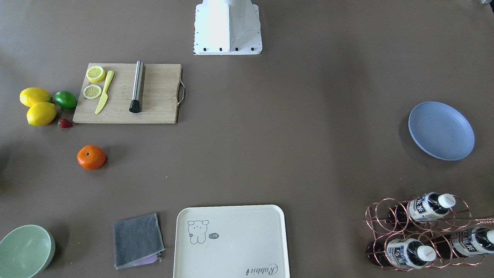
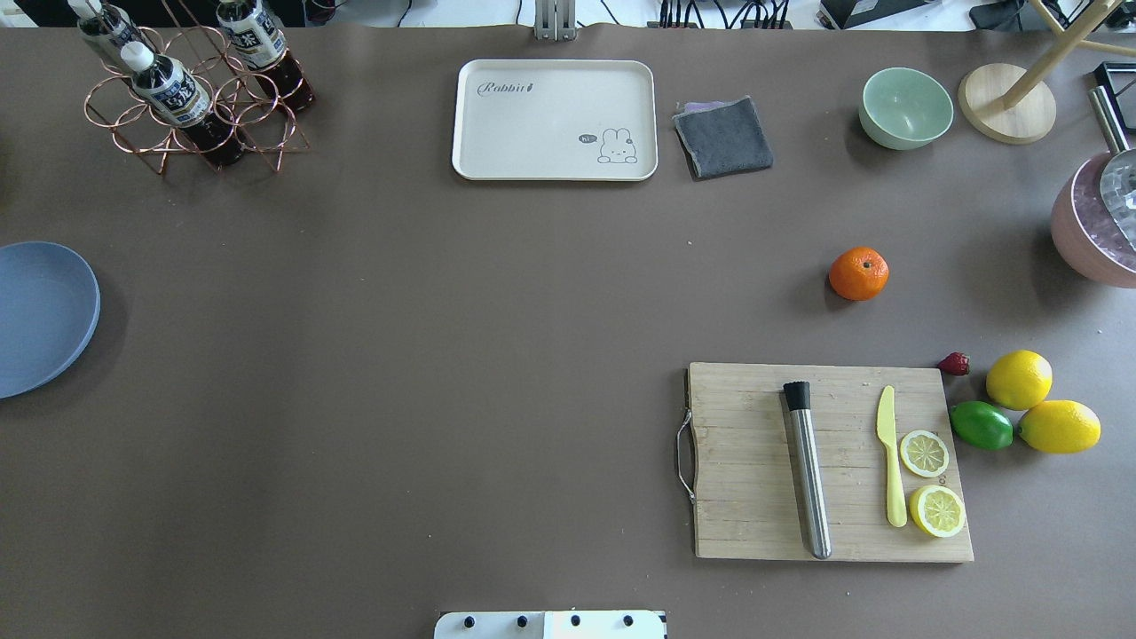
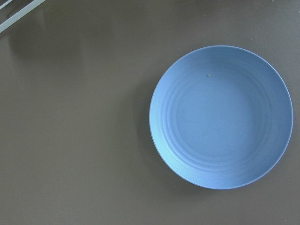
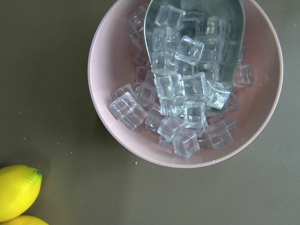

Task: Pick orange to plate

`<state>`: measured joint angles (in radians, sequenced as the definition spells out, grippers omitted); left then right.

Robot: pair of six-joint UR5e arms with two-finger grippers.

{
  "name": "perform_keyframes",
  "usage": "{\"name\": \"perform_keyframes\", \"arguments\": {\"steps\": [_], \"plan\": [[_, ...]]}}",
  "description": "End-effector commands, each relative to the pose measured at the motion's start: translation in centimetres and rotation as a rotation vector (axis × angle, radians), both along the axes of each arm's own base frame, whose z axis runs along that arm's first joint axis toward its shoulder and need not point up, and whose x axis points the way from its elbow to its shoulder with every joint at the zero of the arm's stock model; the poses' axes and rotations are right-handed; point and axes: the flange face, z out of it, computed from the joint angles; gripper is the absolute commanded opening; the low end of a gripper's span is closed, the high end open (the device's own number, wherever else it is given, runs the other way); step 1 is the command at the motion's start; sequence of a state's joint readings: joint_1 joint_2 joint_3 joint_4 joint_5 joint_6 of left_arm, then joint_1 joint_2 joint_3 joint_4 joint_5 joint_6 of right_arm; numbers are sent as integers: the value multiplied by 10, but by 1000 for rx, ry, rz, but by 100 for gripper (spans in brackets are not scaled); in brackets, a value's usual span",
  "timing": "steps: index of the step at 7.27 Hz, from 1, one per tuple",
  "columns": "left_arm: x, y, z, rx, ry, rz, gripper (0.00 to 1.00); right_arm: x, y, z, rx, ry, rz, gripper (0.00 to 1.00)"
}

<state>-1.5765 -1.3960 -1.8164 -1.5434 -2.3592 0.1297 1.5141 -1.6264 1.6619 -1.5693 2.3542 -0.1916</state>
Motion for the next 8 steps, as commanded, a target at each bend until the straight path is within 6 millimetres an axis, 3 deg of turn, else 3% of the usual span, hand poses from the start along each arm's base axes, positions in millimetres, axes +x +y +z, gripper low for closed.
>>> {"name": "perform_keyframes", "arguments": {"steps": [1,3,8], "plan": [[0,-1,-4,6,2,-3,98,0,2,3,-7,1,1,100],[2,-6,-13,7,8,-9,98,0,2,4,-9,2,1,100],[1,-1,-7,27,9,-14,98,1,8,7,-15,2,3,100]]}}
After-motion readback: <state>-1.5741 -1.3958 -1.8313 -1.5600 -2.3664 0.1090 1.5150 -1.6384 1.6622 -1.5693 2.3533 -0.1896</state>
